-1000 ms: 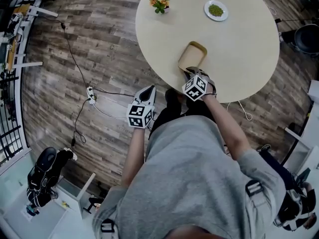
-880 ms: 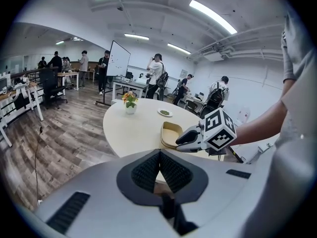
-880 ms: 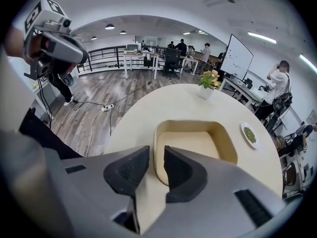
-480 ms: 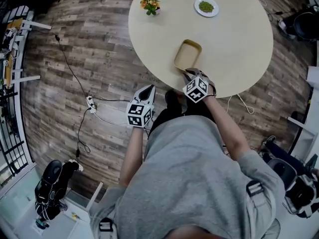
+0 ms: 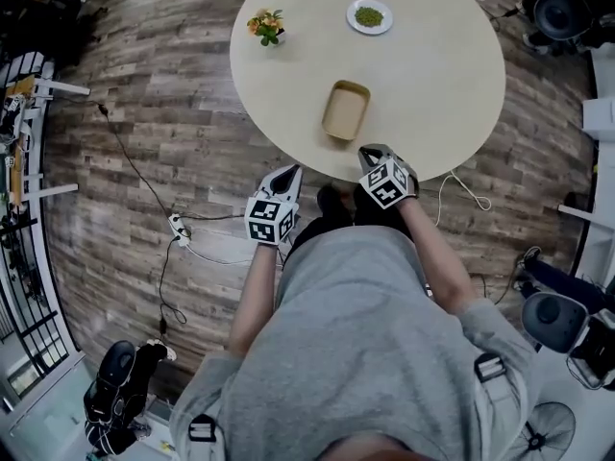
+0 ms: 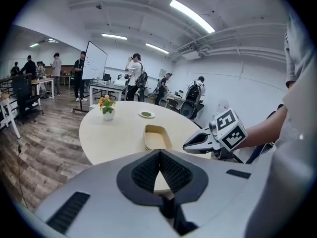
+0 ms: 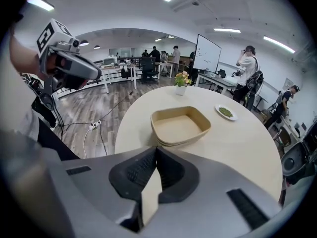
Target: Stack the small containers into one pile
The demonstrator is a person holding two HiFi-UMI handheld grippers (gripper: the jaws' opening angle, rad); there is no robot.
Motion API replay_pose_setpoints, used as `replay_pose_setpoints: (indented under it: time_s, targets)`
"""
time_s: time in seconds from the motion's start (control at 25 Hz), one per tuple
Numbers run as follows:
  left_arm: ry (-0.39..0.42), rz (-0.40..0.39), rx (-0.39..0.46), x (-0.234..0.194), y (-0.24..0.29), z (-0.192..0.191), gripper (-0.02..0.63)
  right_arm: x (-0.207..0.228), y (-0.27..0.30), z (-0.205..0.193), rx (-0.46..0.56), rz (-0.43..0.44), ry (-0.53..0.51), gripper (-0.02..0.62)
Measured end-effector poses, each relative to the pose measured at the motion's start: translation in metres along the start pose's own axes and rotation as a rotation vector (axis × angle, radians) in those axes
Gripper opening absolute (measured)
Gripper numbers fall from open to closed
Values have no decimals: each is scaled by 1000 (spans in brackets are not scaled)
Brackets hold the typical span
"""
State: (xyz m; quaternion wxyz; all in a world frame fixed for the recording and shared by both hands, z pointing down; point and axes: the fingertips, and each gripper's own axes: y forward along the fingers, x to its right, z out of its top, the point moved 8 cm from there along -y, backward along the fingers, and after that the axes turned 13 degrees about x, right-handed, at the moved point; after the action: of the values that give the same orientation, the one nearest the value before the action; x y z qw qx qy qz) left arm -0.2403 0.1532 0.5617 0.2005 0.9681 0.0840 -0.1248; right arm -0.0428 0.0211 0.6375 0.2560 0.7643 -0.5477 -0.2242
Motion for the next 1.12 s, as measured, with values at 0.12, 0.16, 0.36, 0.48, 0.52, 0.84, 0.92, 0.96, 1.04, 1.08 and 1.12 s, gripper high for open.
replay_pose_setpoints:
  time_s: [0.12, 0.16, 0.36, 0.48, 0.52, 0.84, 0.92, 0.96, 1.04, 1.08, 1.12]
  targets:
    - [13, -32, 3, 6, 6, 0, 17, -2, -14, -11, 2, -25, -7, 8]
    - [17, -41, 5, 7, 7, 1, 17, -2, -18, -13, 7, -36, -8, 8]
    - [36, -84, 5, 10, 10, 4, 17, 0, -36, -16, 56, -91, 27, 8]
    - [46, -103, 1, 11, 9, 4, 17, 3, -45, -13, 96, -128, 59, 6]
    - [50, -106, 0, 12, 9, 5, 17, 5, -48, -11, 113, -139, 71, 6]
    - [71, -102, 26, 7, 9, 16, 17, 5, -54, -6, 152, -151, 74, 5]
    - [67, -91, 31, 7, 7, 18, 17, 5, -53, -4, 154, -142, 66, 5]
    - [65, -89, 32, 8, 5, 17, 17, 4, -54, -4, 153, -139, 62, 5]
    - [66, -86, 31, 10, 3, 16, 17, 5, -55, -4, 157, -136, 61, 5]
    - [67, -82, 32, 10, 2, 16, 17, 6, -55, -3, 160, -135, 62, 5]
    - [65, -76, 34, 9, 1, 16, 17, 7, -54, -3, 161, -133, 62, 5]
